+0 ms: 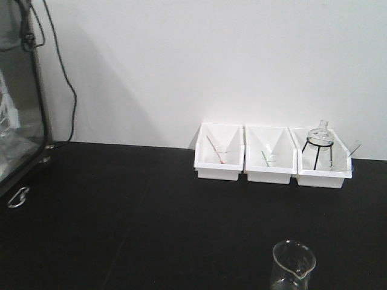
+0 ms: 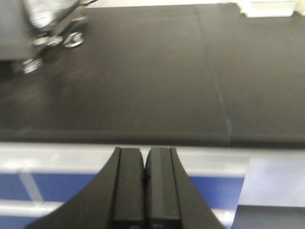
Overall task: Grab transparent chemical and place on left bench
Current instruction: 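Stop the base facing the white bins on the bench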
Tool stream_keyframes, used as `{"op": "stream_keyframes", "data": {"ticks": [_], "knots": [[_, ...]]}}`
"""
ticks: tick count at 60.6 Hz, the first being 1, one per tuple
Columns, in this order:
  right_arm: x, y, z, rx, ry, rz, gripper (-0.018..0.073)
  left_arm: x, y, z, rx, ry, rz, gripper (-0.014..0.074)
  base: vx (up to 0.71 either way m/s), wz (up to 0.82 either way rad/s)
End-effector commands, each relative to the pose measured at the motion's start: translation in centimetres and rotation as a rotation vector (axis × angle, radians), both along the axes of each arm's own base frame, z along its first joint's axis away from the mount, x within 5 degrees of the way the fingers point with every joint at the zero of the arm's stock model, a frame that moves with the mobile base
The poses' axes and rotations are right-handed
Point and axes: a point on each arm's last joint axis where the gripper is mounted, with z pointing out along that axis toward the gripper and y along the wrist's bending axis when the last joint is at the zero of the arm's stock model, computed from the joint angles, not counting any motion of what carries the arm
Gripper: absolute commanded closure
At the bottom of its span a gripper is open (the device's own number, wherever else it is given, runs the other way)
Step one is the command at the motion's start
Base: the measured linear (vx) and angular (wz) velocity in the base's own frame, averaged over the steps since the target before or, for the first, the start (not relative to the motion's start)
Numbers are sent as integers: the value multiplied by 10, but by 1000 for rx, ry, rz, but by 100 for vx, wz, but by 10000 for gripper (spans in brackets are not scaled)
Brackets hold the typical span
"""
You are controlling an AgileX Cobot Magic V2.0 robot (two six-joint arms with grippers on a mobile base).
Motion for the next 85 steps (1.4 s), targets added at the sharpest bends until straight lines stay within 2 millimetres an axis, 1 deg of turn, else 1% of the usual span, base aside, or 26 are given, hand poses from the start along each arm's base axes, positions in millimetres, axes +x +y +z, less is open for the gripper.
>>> {"op": "stream_keyframes", "data": {"ticks": [1,33,71,75,79,85], "knots": [[1,0,18,0,-115,7,564,-1,0,3,-14,-81,-1,600,38,-42],[1,0,18,0,-115,7,564,-1,0,3,-14,-81,-1,600,28,-30],[1,0,18,2,-116,6,564,-1,0,3,-14,-81,-1,600,3,-3],[1,0,18,20,-117,3,564,-1,0,3,-14,-81,-1,600,0,0],[2,0,19,78,-125,-6,564,-1,0,3,-14,-81,-1,600,0,0],[7,1,28,179,-231,-7,561,-1,0,3,-14,-81,-1,600,0,0]]}}
